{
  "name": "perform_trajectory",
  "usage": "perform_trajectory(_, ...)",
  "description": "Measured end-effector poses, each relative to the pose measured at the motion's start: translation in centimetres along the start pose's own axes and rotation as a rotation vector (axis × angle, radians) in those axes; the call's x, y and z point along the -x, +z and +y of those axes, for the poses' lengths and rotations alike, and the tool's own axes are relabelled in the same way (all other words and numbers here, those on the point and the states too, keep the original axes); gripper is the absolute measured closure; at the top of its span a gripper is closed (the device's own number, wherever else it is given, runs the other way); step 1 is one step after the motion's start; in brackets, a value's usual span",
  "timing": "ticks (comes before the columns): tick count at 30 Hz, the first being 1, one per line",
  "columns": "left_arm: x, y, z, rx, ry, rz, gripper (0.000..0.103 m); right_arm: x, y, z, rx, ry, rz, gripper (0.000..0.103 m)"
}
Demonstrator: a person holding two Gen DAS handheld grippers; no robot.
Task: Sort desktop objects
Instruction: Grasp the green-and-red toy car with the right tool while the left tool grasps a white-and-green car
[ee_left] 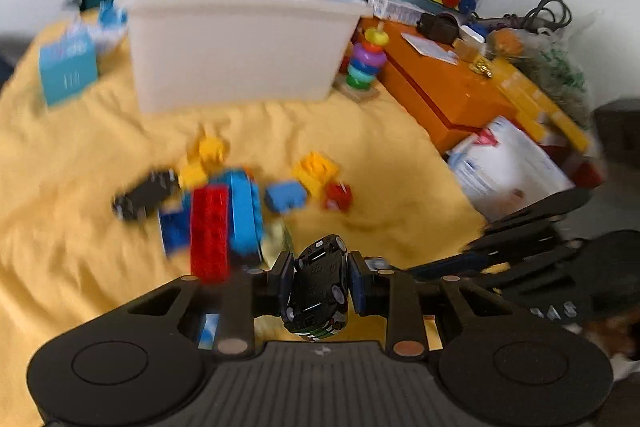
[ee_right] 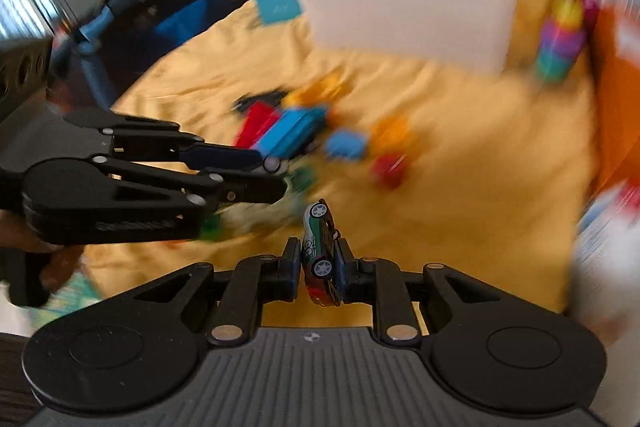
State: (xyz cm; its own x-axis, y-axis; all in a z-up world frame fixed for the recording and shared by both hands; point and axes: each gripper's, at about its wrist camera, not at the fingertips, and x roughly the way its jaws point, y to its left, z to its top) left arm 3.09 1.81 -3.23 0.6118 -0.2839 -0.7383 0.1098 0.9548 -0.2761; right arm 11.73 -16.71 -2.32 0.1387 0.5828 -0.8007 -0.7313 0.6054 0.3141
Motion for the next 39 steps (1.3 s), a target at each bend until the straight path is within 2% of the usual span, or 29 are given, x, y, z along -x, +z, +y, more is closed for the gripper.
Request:
perform_trajectory(3, -0.3, -1.6, 0.8, 0.062, -0.049, 0.072, 0.071, -1.0, -1.0, -1.1, -0.143, 0.114, 0.033, 0.083)
perform_trajectory(7, -1.5, -3.9, 1.5, 0.149, -0.160, 0.142, 0.071, -2.2, -2.3, -2.3, -0.250, 0.180, 0.065, 0.083)
perform_trajectory(9, -1.9, -4.4, 2.0, 0.184, -0.178, 0.140, 0.071, -2.6, -2.9, -2.6, -0.271, 0.169, 0.072, 0.078)
perform_trajectory(11, -1.6, -4.4, 2.3, 0.185, -0.154, 0.126, 0.071, -2.2, -3.3, -2.8, -0.275, 0.131, 0.048, 0.064)
perform_trajectory(14, -0.4, -4.0, 2.5, 0.145, -0.089, 0.084, 0.070, -0.9, -3.2, -2.1, -0.191, 0.005, -0.005, 0.064)
perform_trajectory(17, 0.7, -3.3, 2.0, 0.027, 0.048, 0.061, 0.069, 0.4, -3.2, -0.9, -0.056, -0.140, -0.067, 0.064)
perform_trajectory(18, 1.2, -3.2, 1.5, -0.036, 0.099, 0.047, 0.065, 0.7, -3.1, -0.5, -0.010, -0.160, -0.090, 0.064)
perform_trajectory(20, 2.2, -3.1, 0.5, -0.140, 0.162, 0.030, 0.063, 1.1, -3.0, 0.5, 0.044, -0.156, -0.125, 0.063)
perform_trajectory(21, 2.9, -3.1, -0.1, -0.181, 0.173, 0.016, 0.063, 1.2, -2.9, 1.1, 0.064, -0.156, -0.134, 0.063)
perform_trajectory(24, 4.1, -3.7, -2.3, -0.294, 0.130, -0.006, 0.061, 0.8, -2.8, 2.5, 0.121, -0.160, -0.137, 0.063)
perform_trajectory(27, 2.8, -5.5, -5.2, -0.461, 0.127, 0.026, 0.061, 0.0, -3.0, 3.2, 0.139, -0.146, -0.122, 0.063)
perform_trajectory(30, 0.2, -7.3, -6.9, -0.540, 0.191, 0.111, 0.066, -0.2, -3.4, 3.7, 0.163, -0.183, -0.121, 0.063)
perform_trajectory(32, -0.9, -7.7, -6.8, -0.552, 0.280, 0.104, 0.067, 0.2, -3.7, 3.8, 0.192, -0.214, -0.145, 0.063)
perform_trajectory(33, -1.1, -7.7, -6.3, -0.535, 0.296, 0.114, 0.078, 0.3, -3.6, 3.7, 0.197, -0.222, -0.153, 0.063)
perform_trajectory(34, -1.0, -7.3, -5.7, -0.487, 0.289, 0.101, 0.079, 0.5, -3.6, 3.6, 0.196, -0.224, -0.158, 0.063)
perform_trajectory(35, -0.6, -6.6, -4.7, -0.401, 0.246, 0.097, 0.079, 0.6, -3.5, 3.5, 0.193, -0.222, -0.162, 0.063)
perform_trajectory(38, 0.8, -5.1, -1.0, -0.042, -0.046, 0.083, 0.080, 0.7, -3.5, 3.7, 0.213, -0.223, -0.159, 0.063)
perform_trajectory(39, 0.7, -5.1, -0.3, 0.022, -0.099, 0.090, 0.080, 0.4, -3.6, 3.9, 0.225, -0.222, -0.145, 0.063)
